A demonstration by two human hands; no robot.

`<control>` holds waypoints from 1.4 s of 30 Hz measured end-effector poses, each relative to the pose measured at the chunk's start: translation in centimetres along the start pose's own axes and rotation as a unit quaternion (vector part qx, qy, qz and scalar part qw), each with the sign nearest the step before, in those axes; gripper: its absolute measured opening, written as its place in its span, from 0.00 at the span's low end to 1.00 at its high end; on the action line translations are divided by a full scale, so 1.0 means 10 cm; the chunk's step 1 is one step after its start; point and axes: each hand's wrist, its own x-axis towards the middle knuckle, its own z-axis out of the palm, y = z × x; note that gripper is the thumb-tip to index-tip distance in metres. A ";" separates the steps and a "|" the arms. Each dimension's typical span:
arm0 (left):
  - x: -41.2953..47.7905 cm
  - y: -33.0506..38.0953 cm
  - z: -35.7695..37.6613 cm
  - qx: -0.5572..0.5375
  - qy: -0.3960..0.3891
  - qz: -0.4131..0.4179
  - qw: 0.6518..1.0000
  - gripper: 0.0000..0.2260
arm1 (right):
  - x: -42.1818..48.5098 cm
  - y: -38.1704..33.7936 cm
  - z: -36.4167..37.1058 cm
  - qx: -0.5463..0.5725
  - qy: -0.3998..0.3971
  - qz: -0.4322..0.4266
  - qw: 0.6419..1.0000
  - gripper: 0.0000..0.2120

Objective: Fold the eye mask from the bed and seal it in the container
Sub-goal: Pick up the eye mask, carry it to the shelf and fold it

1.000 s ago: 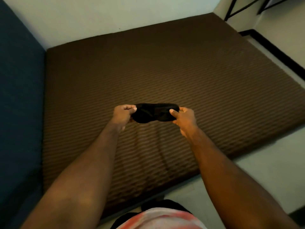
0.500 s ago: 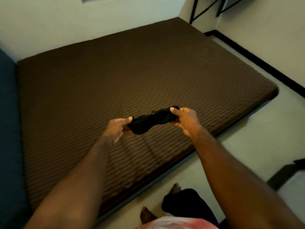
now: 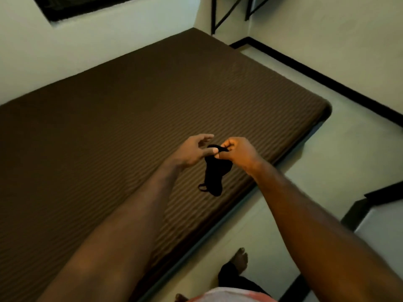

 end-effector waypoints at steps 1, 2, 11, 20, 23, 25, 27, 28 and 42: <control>0.16 0.12 0.08 0.003 -0.013 0.008 1.000 0.22 | 0.05 0.04 -0.17 -0.008 0.000 -0.005 1.000 0.14; 0.30 0.24 0.16 0.011 -0.024 0.015 1.000 0.17 | 0.10 0.07 -0.32 -0.018 0.004 -0.008 1.000 0.16; 1.38 1.03 0.83 -0.107 0.046 0.059 0.991 0.07 | 0.45 0.41 -1.51 0.167 0.094 -0.009 0.981 0.14; 2.67 1.56 1.18 -0.048 -0.037 0.084 0.995 0.11 | 0.98 0.59 -2.44 0.205 0.098 0.006 0.974 0.07; 3.22 1.78 1.33 -0.061 0.035 0.097 0.993 0.13 | 1.26 0.69 -2.83 0.212 0.123 0.043 0.969 0.09; 3.51 1.91 1.40 -0.086 0.062 0.085 0.991 0.13 | 1.36 0.79 -3.07 0.182 0.118 0.073 0.973 0.09; 3.79 2.08 1.46 -0.102 0.071 0.076 0.989 0.12 | 1.47 0.88 -3.33 0.159 0.110 0.093 0.977 0.09; 3.93 2.15 1.49 -0.104 0.081 0.073 0.989 0.12 | 1.51 0.94 -3.44 0.163 0.113 0.100 0.975 0.08; 5.73 2.98 2.84 -0.147 0.185 0.009 0.972 0.10 | 2.17 1.88 -5.34 0.322 0.260 0.103 0.904 0.07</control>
